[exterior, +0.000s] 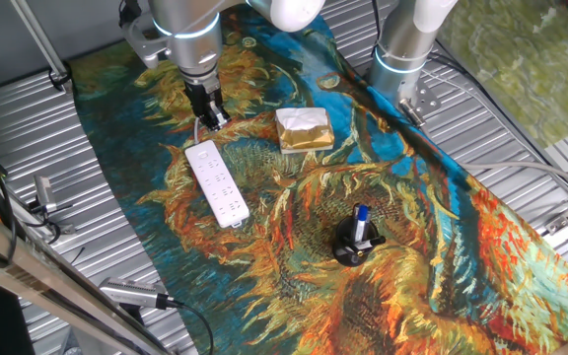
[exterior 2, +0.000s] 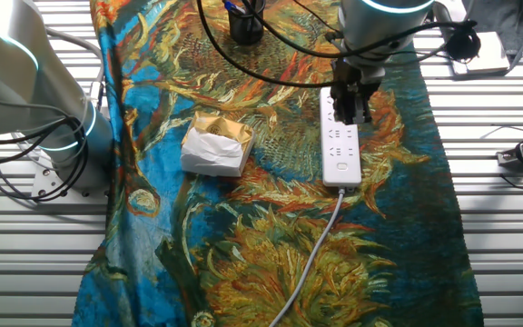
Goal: Turn off the power strip by pressing the button
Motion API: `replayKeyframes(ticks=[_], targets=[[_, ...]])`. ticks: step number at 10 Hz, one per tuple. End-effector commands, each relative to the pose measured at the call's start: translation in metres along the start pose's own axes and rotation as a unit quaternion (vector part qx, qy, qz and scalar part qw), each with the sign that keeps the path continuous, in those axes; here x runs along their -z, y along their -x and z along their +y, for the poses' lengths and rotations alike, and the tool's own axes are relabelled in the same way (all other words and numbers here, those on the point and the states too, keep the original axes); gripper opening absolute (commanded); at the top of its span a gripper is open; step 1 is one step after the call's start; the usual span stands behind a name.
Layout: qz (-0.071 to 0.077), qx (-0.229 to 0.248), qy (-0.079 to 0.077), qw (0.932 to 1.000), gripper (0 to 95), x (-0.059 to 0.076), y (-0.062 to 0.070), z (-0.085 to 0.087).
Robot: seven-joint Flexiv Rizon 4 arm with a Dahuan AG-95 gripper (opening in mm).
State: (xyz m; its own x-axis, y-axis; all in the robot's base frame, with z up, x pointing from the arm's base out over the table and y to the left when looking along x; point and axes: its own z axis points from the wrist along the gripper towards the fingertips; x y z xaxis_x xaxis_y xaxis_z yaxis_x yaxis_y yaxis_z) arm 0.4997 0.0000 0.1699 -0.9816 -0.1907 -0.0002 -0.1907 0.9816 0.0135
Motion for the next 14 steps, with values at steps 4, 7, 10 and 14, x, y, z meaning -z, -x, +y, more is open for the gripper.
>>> replayKeyframes(ticks=[4, 7, 10, 14], targets=[[-0.004, 0.036, 0.002, 0.9993, 0.0, 0.001, 0.000, 0.000], [-0.007, 0.052, 0.003, 0.9986, 0.0, 0.002, -0.001, 0.001], [-0.013, 0.049, 0.037, 0.9980, 0.0, 0.000, 0.000, 0.000], [-0.017, 0.061, 0.073, 0.9953, 0.0, -0.028, 0.002, -0.006]])
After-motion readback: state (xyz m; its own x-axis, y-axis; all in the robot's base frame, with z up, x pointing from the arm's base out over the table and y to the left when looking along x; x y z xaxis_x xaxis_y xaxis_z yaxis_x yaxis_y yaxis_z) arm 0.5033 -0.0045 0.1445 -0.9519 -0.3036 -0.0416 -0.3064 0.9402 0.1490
